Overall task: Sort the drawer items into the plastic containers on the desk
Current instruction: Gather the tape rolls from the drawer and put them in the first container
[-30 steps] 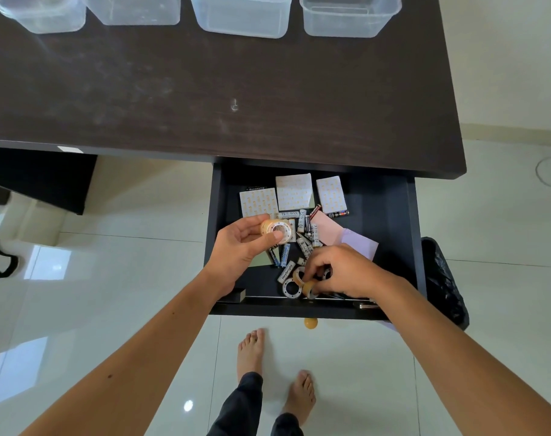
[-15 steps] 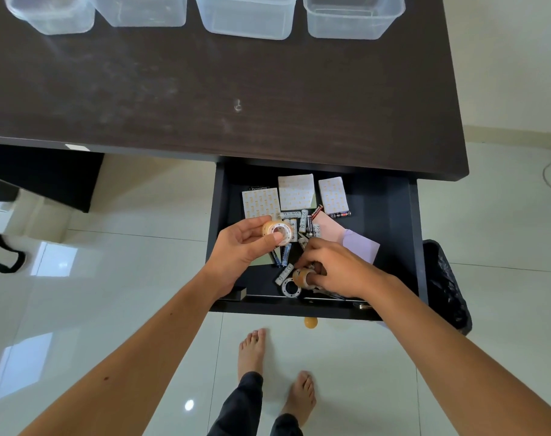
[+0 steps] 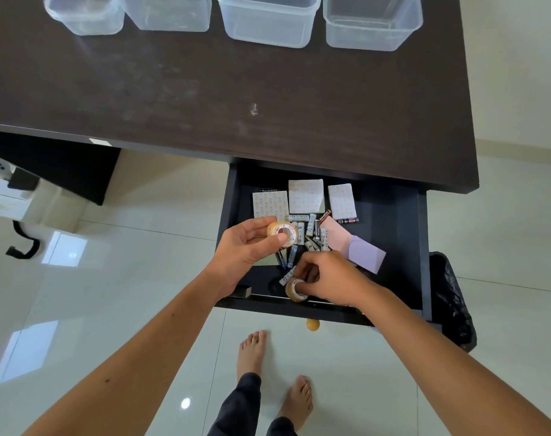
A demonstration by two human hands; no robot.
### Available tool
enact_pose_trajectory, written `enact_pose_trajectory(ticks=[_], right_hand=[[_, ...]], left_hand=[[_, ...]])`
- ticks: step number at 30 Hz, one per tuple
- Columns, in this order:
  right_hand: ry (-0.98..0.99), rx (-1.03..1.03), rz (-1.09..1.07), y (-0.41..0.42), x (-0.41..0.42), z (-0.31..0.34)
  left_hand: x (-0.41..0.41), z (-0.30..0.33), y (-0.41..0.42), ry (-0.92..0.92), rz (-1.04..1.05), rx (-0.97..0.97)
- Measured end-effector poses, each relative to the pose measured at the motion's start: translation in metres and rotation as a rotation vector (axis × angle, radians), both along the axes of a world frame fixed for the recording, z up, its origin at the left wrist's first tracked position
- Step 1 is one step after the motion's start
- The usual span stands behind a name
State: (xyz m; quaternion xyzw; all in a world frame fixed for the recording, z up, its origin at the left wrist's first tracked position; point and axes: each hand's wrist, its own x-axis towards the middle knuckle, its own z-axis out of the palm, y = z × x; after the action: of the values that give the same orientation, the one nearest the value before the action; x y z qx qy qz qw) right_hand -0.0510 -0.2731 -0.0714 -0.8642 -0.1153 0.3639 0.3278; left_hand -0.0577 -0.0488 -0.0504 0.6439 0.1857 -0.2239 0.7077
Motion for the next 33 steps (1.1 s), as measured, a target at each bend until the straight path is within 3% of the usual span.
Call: enact_pose_trajectory(ticks=[6, 26, 33], right_hand=[[0.007, -0.046, 0.068, 0.005, -0.003, 0.005], [0.162, 0.108, -0.076, -0.008, 0.000, -0.002], [0.195, 0.074, -0.020, -0.007, 0.001, 0.003]], left_hand=[[-0.001, 0.001, 0.001, -0.002, 0.014, -0.004], [-0.003, -0.002, 0.000, -0.007, -0.019, 0.028], [-0.003, -0.002, 0.001, -0.003, -0.017, 0.021]])
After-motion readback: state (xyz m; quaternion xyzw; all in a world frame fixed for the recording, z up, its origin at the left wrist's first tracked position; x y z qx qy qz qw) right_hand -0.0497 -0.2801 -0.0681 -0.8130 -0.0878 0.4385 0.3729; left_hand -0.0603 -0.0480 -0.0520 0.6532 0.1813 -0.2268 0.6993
